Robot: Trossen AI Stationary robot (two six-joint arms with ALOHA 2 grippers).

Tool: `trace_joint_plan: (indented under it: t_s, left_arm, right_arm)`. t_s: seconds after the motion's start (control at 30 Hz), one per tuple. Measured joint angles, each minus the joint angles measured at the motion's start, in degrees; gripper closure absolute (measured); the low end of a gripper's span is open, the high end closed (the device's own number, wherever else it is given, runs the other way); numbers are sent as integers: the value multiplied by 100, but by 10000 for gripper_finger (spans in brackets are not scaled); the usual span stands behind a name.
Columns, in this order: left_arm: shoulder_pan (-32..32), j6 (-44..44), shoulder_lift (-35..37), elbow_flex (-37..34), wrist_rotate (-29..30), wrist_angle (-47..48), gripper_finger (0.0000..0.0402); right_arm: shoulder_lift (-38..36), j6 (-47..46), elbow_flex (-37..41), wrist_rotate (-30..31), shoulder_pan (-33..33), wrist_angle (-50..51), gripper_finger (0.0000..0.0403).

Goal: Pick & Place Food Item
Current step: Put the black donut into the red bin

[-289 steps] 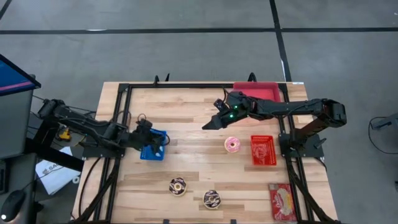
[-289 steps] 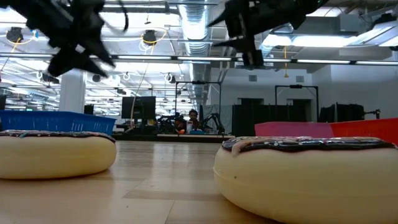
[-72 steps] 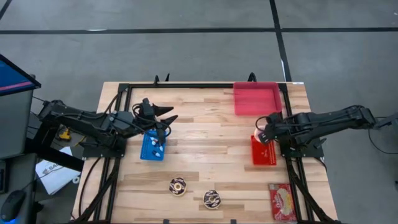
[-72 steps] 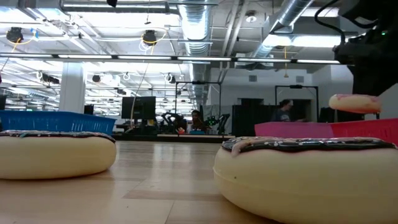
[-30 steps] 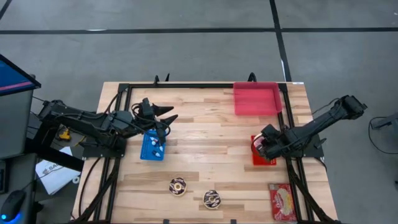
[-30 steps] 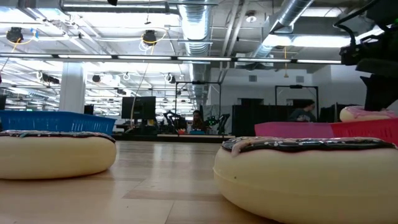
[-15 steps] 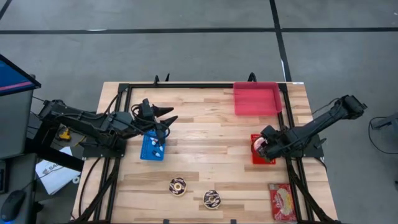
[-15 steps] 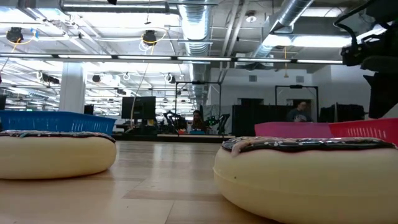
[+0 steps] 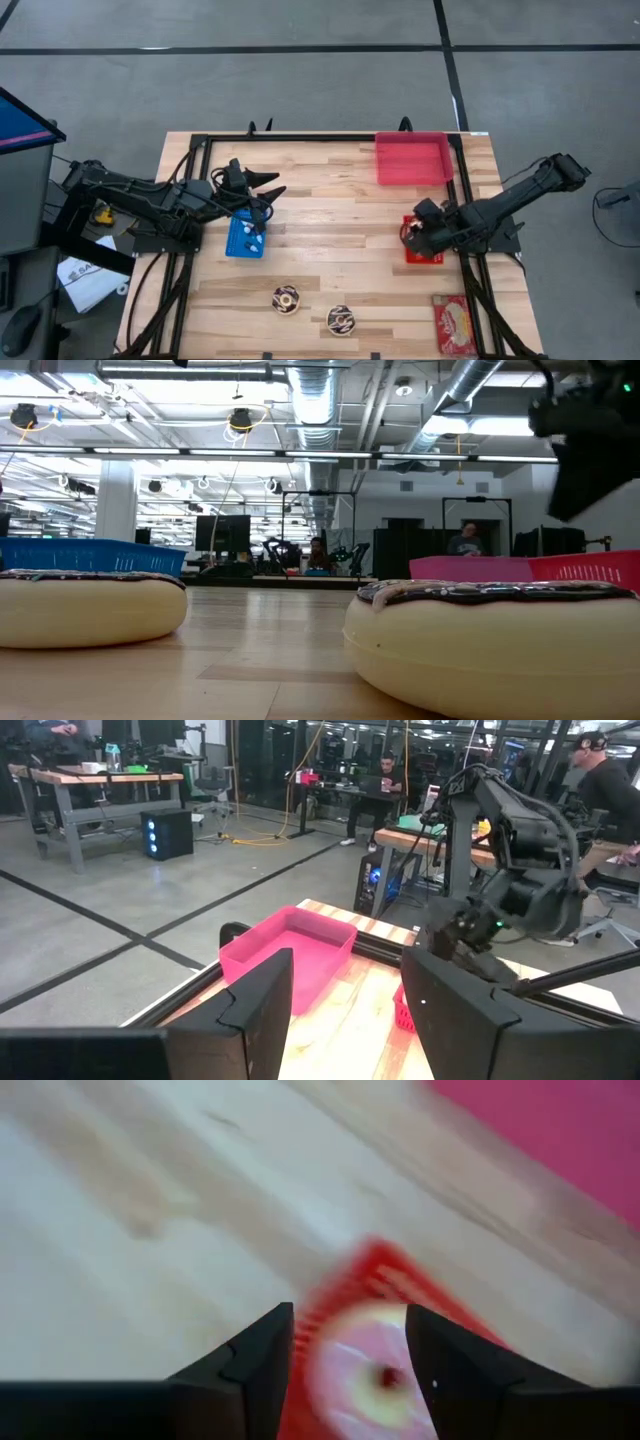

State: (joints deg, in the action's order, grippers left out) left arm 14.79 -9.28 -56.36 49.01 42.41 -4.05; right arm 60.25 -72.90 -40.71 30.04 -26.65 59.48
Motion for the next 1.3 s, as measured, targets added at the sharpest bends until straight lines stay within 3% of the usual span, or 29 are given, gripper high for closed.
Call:
trace_joint_plan:
  t_s: [0.2, 0.4, 0.57, 0.73, 1.0, 1.1, 1.3]
  left_arm:
    - [2, 141, 3, 0, -80, 8, 220]
    - [2, 153, 7, 0, -84, 146, 220]
    - [2, 93, 7, 0, -341, 432, 220]
    - [61, -13, 7, -2, -388, 537, 220]
    - [84, -209, 9, -2, -969, 648, 220]
    - [214, -216, 7, -2, -1128, 824, 220]
    - [798, -123, 5, -2, -745, 624, 220]
  right_arm:
    - [0, 672, -111, -388, 47, -1924, 217]
    - [397, 756, -111, -2234, 352, -2945, 231]
    - [1069, 891, -113, -3394, 384, -3715, 242]
    - [1808, 893, -570, -4298, 263, -3753, 236]
    - [2892, 1711, -2121, -4360, 37, -2921, 205]
    - [3237, 2189, -2610, -4074, -11, -2398, 198]
    - [3811, 2739, -3237, -3536, -170, -2191, 188]
